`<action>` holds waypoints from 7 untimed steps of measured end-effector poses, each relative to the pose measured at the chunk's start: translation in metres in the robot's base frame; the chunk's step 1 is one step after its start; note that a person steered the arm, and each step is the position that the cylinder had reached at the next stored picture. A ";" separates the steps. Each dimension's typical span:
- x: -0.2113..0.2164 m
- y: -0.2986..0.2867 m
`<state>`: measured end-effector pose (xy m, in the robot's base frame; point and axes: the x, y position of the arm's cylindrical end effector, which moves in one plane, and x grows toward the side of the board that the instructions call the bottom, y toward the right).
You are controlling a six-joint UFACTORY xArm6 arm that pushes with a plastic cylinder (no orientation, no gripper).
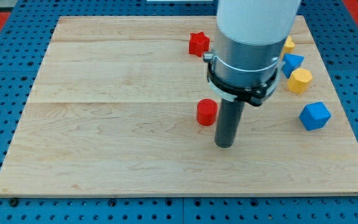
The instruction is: Move your arm closer to the red circle
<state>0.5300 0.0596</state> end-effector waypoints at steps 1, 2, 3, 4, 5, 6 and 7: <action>-0.011 -0.030; -0.011 -0.030; -0.011 -0.030; -0.011 -0.030; -0.011 -0.015; -0.011 -0.014; -0.017 -0.014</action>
